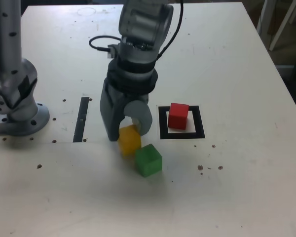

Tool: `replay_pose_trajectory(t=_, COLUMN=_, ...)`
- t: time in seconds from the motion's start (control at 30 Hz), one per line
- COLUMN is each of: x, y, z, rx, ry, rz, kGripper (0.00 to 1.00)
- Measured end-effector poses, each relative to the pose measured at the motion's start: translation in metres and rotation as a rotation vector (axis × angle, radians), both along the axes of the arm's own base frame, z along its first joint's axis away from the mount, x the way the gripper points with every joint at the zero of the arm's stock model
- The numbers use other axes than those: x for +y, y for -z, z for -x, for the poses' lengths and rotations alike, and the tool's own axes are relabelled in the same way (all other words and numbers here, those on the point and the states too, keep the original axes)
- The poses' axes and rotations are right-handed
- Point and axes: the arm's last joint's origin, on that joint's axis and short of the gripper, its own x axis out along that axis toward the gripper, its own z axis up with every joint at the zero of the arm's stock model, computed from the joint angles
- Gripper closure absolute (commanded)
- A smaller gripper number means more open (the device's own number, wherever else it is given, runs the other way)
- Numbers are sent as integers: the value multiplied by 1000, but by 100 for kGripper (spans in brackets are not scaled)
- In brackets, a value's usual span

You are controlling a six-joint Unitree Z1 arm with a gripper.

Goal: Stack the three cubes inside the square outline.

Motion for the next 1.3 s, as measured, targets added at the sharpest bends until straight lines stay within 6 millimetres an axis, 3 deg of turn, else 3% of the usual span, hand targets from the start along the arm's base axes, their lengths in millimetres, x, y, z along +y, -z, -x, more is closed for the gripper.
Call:
replay_pose_trajectory(t=0.2, x=6, y=-22, z=-6, rx=-8, ry=95, rz=-26, kGripper=71)
replay_pose_trajectory(t=0.33, x=17, y=-41, z=-18, rx=-27, ry=191, rz=-11, kGripper=71)
replay_pose_trajectory(t=0.6, x=34, y=-60, z=-41, rx=-19, ry=362, rz=-7, kGripper=71)
replay_pose_trajectory(t=0.87, x=44, y=-60, z=-70, rx=-28, ry=462, rz=4, kGripper=71)
replay_pose_trajectory(t=1.3, x=54, y=-52, z=-94, rx=-15, ry=491, rz=1, kGripper=71)
